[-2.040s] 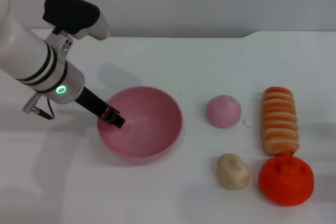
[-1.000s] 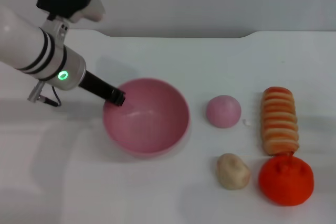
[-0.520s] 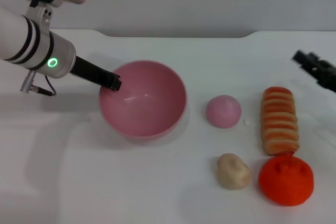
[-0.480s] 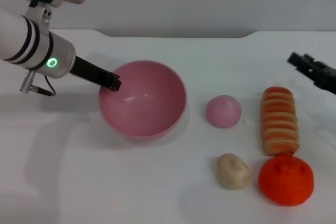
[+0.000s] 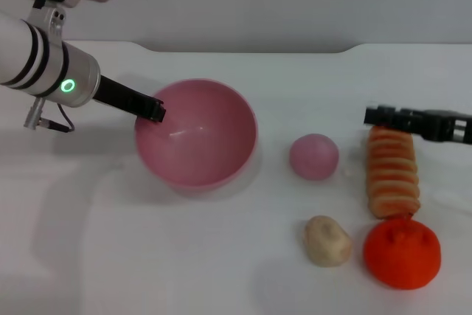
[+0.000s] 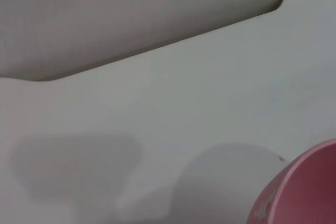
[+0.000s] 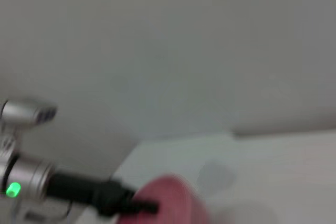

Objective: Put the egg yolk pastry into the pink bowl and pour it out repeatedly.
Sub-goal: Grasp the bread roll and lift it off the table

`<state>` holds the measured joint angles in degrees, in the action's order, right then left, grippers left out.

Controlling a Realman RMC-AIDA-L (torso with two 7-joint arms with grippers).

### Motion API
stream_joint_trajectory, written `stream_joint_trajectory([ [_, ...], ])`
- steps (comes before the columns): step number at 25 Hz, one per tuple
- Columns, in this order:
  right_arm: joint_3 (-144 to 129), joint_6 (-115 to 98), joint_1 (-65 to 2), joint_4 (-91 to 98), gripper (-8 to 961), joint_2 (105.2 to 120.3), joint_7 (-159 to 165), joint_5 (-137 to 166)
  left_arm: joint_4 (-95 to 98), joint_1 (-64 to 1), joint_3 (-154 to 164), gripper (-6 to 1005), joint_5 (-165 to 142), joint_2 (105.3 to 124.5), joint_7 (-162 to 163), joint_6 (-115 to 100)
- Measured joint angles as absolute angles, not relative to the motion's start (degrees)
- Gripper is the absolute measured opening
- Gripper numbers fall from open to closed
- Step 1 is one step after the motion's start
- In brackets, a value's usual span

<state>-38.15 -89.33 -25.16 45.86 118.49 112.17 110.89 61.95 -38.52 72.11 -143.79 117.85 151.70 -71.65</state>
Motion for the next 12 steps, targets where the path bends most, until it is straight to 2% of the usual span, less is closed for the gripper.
stream_joint_trajectory([
  [12,-47.5,-95.1,-33.7,57.8,559,118.46,132.8,130.1,62.0,-38.3,72.2,0,-144.0,117.86,151.7,-71.1],
])
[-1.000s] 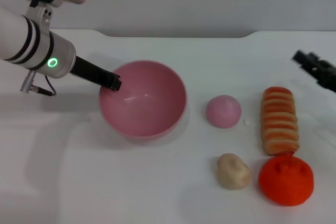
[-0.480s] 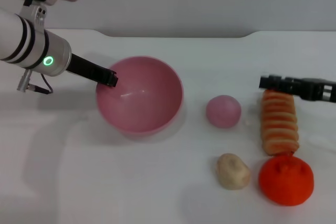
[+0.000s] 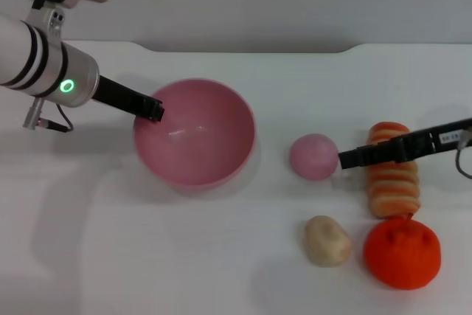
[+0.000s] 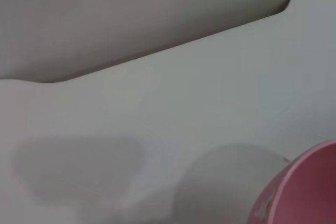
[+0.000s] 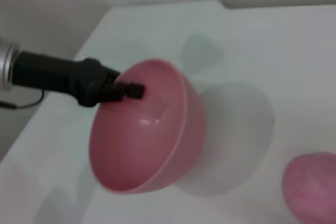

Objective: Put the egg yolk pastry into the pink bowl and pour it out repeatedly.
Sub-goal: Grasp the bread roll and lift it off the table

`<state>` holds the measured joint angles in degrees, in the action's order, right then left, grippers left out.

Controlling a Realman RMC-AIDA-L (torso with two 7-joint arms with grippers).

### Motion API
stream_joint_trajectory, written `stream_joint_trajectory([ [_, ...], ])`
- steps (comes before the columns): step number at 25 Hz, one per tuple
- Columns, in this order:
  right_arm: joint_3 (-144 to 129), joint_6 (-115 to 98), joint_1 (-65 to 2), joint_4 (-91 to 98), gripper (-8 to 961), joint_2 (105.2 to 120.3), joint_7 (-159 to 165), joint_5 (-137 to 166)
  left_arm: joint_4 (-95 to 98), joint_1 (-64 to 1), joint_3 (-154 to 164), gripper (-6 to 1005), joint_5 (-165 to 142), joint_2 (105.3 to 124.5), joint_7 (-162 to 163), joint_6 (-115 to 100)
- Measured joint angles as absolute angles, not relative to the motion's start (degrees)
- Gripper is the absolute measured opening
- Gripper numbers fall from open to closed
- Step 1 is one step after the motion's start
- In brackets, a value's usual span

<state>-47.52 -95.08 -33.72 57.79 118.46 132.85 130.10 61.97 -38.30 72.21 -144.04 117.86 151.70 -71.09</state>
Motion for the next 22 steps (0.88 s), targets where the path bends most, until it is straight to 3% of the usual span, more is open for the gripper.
stream_joint_trajectory([
  [9,-56.6,-96.7,-39.1,58.9,557,118.38,139.5,137.2,62.0,-38.6,72.1,0,-143.8,117.86,151.7,-71.4],
  [22,-70.4,-94.1,-39.8,56.3,557,118.92,142.3,140.5,62.0,-38.9,72.4,1,-143.8,117.86,151.7,-71.5],
])
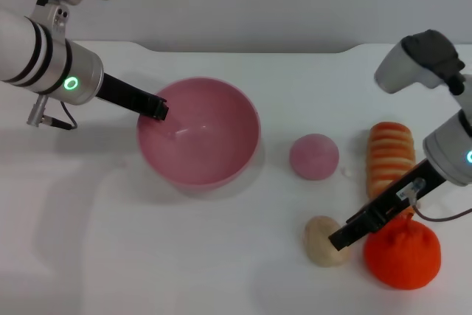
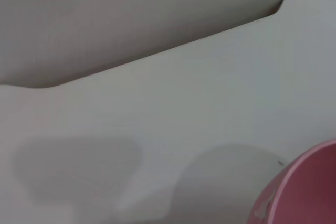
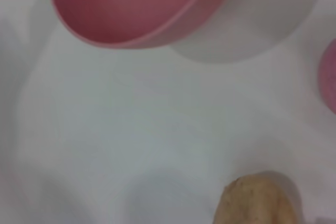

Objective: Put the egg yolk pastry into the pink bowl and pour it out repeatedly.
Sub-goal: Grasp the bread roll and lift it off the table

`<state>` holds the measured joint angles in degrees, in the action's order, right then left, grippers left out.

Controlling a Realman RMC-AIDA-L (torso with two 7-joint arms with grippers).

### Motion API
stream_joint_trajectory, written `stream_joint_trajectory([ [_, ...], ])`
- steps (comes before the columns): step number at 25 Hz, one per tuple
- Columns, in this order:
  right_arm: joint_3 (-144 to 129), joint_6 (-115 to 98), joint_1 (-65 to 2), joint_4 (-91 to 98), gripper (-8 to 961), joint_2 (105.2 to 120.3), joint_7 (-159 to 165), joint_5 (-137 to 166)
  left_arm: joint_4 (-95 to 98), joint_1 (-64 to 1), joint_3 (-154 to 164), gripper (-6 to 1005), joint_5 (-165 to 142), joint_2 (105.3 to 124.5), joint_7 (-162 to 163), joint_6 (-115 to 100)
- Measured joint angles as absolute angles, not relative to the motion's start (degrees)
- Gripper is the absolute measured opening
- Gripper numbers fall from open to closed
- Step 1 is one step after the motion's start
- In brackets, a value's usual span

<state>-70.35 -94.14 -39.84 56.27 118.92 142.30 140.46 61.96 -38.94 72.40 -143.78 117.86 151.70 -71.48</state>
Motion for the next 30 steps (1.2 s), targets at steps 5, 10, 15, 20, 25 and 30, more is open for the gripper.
stream_joint_trajectory([
  [5,-73.2,-90.7,-40.1,55.2,556,119.01,142.6,140.1,62.0,-38.9,72.5,0,-143.8,117.86,151.7,-71.5],
  [10,-76.8,-88.3,-40.6,54.3,549,119.17,143.8,139.4,62.0,-39.1,72.6,1,-143.8,117.86,151.7,-71.5],
  [15,-79.3,-87.3,-41.0,53.8,533,119.18,144.0,138.2,62.0,-39.5,72.7,1,-143.8,117.86,151.7,-71.5],
  [20,-80.1,-86.8,-40.8,53.6,516,119.18,142.8,137.8,62.0,-39.6,72.8,1,-143.9,117.86,151.7,-71.5],
  [25,-78.6,-86.8,-40.2,53.6,452,119.18,140.9,137.6,62.0,-39.6,72.8,0,-144.0,117.86,151.7,-71.5],
  [30,-73.7,-87.7,-39.5,54.0,386,119.03,138.0,137.0,62.0,-39.6,72.8,0,-144.1,117.86,151.6,-71.6],
])
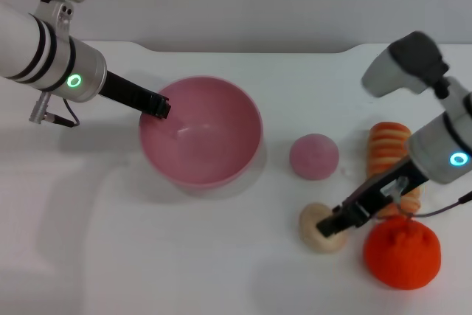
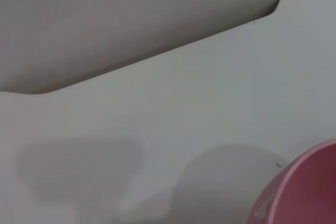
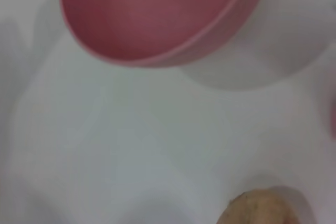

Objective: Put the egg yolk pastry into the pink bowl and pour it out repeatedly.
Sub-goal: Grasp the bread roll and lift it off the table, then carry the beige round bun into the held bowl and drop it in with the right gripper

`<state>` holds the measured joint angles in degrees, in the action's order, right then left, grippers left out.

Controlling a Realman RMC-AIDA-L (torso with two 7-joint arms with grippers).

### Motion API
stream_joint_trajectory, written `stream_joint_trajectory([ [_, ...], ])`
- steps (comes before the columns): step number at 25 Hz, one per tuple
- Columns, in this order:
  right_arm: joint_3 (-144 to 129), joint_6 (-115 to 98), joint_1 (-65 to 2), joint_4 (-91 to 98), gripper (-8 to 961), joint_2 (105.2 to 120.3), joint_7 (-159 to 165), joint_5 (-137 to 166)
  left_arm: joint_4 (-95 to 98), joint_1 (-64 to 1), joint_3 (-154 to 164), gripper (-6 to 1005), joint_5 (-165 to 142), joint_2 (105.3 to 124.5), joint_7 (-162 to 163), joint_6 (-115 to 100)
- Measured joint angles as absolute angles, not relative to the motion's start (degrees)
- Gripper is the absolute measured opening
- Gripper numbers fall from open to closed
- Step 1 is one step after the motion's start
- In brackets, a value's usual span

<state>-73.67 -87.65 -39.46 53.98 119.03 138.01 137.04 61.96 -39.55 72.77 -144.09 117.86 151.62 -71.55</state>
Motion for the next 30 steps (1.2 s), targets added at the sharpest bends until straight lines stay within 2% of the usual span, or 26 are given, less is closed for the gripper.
stream_joint_trajectory([
  [9,-60.7,-96.3,-38.7,62.4,308,118.59,132.9,131.5,61.7,-39.8,73.8,0,-144.1,117.91,151.6,-71.6],
  [13,-59.2,-99.5,-40.6,68.6,276,118.49,132.8,129.1,61.5,-40.1,75.8,1,-143.9,118.12,151.7,-71.5],
  [19,-62.7,-95.6,-44.4,70.6,206,118.83,131.8,127.2,61.3,-41.1,79.2,1,-141.7,118.39,152.1,-71.4],
  [27,-73.5,-90.5,-44.8,69.6,148,119.08,130.5,127.1,61.6,-41.7,79.8,0,-139.4,118.25,151.7,-71.1],
  [30,-74.3,-90.8,-44.5,70.1,237,119.15,130.6,127.1,61.6,-41.7,79.8,0,-139.4,118.14,151.7,-71.1],
])
